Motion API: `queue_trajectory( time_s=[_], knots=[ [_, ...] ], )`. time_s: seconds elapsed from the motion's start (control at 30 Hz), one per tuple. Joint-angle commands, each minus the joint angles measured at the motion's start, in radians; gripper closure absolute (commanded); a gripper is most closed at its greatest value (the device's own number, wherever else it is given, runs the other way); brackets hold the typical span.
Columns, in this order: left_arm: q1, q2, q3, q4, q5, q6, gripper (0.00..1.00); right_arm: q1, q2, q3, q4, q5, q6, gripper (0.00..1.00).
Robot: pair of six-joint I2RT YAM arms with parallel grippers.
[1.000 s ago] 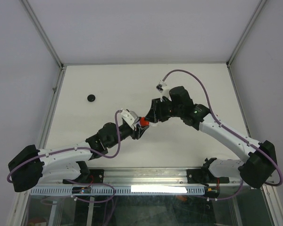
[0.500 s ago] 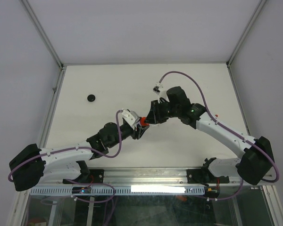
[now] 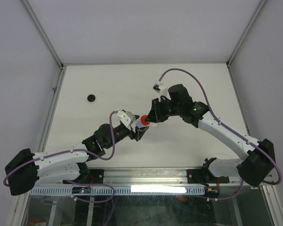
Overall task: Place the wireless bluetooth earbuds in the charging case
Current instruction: Adjust the charging case.
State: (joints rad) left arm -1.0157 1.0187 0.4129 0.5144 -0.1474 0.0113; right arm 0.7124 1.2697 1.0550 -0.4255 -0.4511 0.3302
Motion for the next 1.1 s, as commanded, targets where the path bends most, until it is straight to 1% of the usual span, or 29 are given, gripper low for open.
queue_trajectory(
  time_s=[0.0,0.1,0.27,0.43,0.63,0.77,0.93,1.07],
  knots=[
    [-0.011,-0.066,-0.013,-0.01,-0.003,0.01,0.29,-0.025,-0.059,0.059,-0.015,-0.029,-0.076,1.0],
    [-0.008,-0.104,-0.022,-0.057,0.011,0.023,0.28,-0.034,-0.068,0.067,-0.031,-0.041,-0.113,1.0],
    [0.013,-0.188,-0.041,-0.129,0.099,0.047,0.27,-0.039,-0.082,0.089,-0.068,-0.081,-0.195,1.0],
    [0.088,-0.237,-0.051,-0.149,0.235,0.017,0.28,-0.039,-0.102,0.103,-0.107,-0.121,-0.28,1.0],
    [0.202,-0.198,-0.065,-0.023,0.474,-0.066,0.3,-0.039,-0.125,0.118,-0.151,-0.155,-0.384,1.0],
    [0.251,-0.15,-0.053,0.06,0.611,-0.124,0.31,-0.038,-0.131,0.139,-0.191,-0.207,-0.454,1.0],
    [0.274,-0.101,-0.037,0.154,0.73,-0.18,0.33,-0.039,-0.15,0.133,-0.181,-0.284,-0.5,1.0],
    [0.279,-0.064,-0.036,0.226,0.773,-0.226,0.35,-0.039,-0.158,0.123,-0.168,-0.357,-0.527,1.0]
  ],
)
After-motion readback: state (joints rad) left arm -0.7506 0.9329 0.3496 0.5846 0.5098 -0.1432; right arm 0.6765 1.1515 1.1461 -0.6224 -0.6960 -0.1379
